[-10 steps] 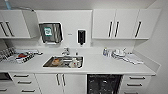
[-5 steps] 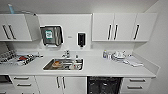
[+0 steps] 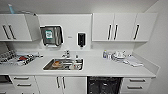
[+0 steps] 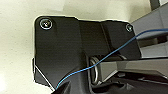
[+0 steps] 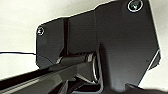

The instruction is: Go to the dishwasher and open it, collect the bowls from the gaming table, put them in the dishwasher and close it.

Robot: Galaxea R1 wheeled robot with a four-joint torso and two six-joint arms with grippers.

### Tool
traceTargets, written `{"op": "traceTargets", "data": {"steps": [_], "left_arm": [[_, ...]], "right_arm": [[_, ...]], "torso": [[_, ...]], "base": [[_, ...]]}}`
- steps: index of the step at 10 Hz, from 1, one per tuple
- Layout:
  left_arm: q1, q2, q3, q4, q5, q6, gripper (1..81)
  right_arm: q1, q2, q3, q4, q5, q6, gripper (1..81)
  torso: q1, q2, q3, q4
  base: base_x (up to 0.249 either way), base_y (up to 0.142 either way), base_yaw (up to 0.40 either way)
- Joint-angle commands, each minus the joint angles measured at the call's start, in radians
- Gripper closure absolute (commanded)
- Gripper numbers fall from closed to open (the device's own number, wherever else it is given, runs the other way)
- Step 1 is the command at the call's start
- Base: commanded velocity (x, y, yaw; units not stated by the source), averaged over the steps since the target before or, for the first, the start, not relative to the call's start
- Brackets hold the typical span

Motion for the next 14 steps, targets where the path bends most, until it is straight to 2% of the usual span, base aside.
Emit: {"op": "traceTargets", "data": {"steps": [1, 3, 14], "left_arm": [[-0.041, 0.012, -0.054, -0.004, 0.051, 0.001, 1.0], [-0.04, 0.028, -0.072, -0.004, 0.053, 0.002, 1.0], [-0.055, 0.062, -0.103, 0.011, 0.044, 0.004, 1.0]], "right_arm": [[0.033, 0.017, -0.017, -0.009, -0.046, -0.002, 1.0], [0.027, 0.037, -0.046, -0.055, -0.046, 0.003, 1.0], [0.042, 0.054, -0.085, -0.06, -0.048, 0.0, 1.0]], "torso": [[0.0, 0.0, 0.0, 0.0], [0.0, 0.0, 0.0, 0.0], [0.0, 0.0, 0.0, 0.0]], "base": [[0.0, 0.0, 0.0], [0.0, 0.0, 0.0], [0.0, 0.0, 0.0]]}}
